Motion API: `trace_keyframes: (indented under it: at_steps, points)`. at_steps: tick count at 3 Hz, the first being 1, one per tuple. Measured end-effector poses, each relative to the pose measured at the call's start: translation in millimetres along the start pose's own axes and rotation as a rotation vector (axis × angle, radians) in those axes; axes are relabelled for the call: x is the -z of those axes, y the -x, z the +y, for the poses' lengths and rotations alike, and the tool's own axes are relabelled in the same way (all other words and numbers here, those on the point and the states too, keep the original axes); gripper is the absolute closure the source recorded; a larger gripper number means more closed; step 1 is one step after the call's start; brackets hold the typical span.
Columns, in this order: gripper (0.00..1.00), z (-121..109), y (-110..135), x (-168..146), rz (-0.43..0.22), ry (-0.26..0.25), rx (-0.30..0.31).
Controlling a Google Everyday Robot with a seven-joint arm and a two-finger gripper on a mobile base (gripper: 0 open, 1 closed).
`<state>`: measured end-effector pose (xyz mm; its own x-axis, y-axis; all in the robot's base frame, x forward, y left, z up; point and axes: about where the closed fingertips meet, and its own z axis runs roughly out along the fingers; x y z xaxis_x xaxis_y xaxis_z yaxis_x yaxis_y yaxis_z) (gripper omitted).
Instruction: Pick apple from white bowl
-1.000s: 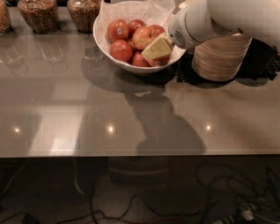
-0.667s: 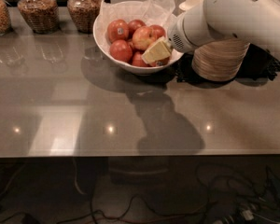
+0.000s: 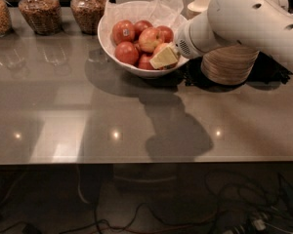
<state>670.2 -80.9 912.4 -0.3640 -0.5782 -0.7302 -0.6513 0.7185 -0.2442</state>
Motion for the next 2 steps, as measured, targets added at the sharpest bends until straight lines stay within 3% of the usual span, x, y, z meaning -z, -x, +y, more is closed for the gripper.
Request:
trace_keyframes:
  at_steps: [1, 2]
  points:
    - [0.4, -0.2, -3.2, -5.4, 0.017, 0.005, -0.013]
    - [0.59, 1.6, -4.7, -8.0, 0.03, 0.013, -0.019]
